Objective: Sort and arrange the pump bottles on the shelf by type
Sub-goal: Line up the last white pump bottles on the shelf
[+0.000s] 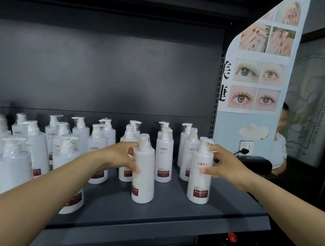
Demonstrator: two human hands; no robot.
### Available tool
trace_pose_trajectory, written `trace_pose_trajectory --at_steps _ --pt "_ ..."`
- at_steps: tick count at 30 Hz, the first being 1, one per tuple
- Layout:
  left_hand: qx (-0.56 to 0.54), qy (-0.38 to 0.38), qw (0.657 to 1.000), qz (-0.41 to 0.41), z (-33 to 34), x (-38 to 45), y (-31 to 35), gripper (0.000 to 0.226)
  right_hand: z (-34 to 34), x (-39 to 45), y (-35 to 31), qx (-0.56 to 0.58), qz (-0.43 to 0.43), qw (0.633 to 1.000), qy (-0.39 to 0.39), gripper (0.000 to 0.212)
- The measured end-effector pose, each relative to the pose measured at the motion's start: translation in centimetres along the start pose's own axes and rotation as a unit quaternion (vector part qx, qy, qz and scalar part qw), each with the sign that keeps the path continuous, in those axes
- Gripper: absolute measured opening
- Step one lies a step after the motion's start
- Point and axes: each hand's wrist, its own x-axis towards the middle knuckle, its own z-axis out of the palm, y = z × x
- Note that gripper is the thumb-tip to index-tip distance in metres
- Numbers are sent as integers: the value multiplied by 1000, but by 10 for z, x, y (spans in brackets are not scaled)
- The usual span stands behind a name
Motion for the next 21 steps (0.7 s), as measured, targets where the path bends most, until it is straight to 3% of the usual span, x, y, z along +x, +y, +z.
trace_pose_trajectory --at_steps 8,21 --pt "-68 74 995 29 38 6 7 61 -2 3 3 5 -17 1000 -3 47" --pt "-13 171 985 32 69 23 20 60 -1 10 9 -7 -25 1000 1 48"
